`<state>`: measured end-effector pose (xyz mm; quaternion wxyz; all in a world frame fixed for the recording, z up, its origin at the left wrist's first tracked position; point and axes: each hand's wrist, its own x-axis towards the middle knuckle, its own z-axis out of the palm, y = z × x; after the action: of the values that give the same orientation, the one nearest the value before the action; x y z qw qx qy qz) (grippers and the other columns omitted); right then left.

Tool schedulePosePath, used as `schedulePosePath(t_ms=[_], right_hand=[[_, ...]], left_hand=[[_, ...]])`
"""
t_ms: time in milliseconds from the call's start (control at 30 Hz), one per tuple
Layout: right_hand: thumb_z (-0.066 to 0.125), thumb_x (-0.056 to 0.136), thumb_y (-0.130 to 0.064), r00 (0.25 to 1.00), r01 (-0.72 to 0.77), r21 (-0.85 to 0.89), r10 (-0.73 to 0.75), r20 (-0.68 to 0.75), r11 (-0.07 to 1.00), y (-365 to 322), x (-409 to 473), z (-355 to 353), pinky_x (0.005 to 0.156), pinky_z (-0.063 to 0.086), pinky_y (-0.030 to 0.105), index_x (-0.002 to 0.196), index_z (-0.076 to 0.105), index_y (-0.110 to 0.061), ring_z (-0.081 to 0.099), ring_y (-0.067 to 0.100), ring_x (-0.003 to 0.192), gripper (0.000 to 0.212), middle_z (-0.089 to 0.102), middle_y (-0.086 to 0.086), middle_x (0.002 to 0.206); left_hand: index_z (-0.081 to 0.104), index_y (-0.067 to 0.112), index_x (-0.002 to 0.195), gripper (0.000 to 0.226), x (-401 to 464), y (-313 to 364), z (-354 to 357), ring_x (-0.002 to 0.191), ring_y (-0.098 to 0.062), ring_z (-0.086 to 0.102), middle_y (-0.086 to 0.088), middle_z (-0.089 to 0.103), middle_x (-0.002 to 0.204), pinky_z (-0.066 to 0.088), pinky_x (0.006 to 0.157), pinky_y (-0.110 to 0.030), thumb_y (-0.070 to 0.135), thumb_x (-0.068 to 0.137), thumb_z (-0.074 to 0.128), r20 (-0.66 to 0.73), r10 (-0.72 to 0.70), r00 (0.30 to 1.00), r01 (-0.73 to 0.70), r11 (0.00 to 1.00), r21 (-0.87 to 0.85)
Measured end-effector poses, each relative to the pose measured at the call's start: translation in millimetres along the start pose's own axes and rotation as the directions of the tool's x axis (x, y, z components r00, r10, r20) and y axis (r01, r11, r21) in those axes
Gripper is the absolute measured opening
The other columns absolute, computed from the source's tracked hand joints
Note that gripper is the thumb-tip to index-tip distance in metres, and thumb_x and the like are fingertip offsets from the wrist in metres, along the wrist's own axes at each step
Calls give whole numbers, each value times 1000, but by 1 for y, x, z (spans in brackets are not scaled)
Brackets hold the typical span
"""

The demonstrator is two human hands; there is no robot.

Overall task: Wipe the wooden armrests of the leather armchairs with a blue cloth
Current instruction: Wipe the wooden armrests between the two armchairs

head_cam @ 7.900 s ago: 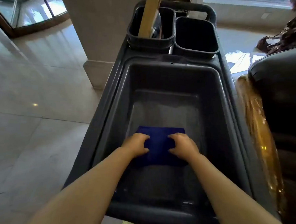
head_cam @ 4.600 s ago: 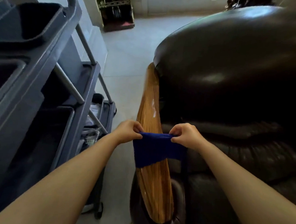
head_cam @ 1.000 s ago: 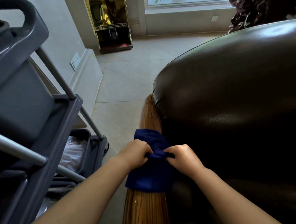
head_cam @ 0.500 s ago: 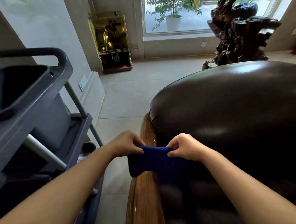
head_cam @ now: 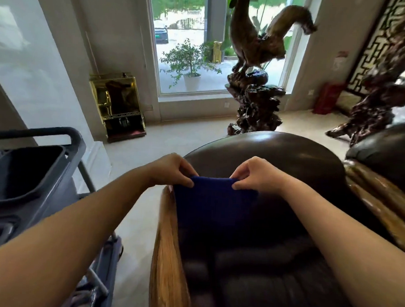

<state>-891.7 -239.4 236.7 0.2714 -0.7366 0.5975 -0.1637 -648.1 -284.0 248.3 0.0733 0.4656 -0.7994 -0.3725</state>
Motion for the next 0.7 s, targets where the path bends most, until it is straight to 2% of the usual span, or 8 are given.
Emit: schedulePosePath(t_ms=[100,167,267,367,433,567,700], right_hand=[[73,71,-20,998,-19,-41,16,-62,999,5,-60,-30,57,40,8,79,73,-27,60,-5,62,11,67,-13,69],[74,71,-20,996,-26,-56,21,-88,998,12,-104,-49,52,40,5,74,70,-31,59,-9,60,12,66,-14,66],[74,70,-20,990,-42,-93,29,-139,995,33,-173,-76,53,40,4,69,68,-34,59,-11,60,15,67,-15,66],[76,68,-21,981,-52,-126,27,-191,991,63,-243,-100,55,40,2,73,71,-30,58,-12,60,11,66,-17,65],[75,68,-21,978,-56,-149,25,-207,987,88,-298,-115,57,43,4,76,73,-26,60,-8,62,10,67,-16,65],[75,70,-20,977,-89,-154,57,-204,984,130,-387,-139,67,52,20,80,74,-23,65,4,70,11,70,-9,72],[73,73,-19,973,-133,-139,103,-207,981,172,-465,-170,62,50,12,79,71,-27,64,1,71,10,68,-12,73]], left_hand=[[72,31,84,21,-17,55,19,77,-3,67,14,71,81,52,63,-14,11,79,68,25,70,997,-71,997,40],[72,34,81,24,-27,92,38,76,-1,67,17,72,76,52,66,-14,11,77,69,46,109,993,-113,991,70],[71,35,80,25,-40,148,76,71,5,66,20,71,70,50,66,-12,10,75,71,81,155,985,-163,981,109],[72,26,91,24,-50,204,122,74,0,66,11,72,82,53,76,-21,9,74,71,90,207,974,-218,965,145],[72,23,93,24,-57,245,166,76,-5,66,4,73,85,54,81,-27,8,73,71,91,240,966,-252,955,159],[72,18,94,24,-64,313,238,77,-11,64,-7,74,89,54,83,-35,9,72,72,109,287,952,-305,928,215],[71,27,86,21,-66,381,296,74,-10,64,4,69,78,57,82,-40,10,73,72,164,331,929,-360,909,208]])
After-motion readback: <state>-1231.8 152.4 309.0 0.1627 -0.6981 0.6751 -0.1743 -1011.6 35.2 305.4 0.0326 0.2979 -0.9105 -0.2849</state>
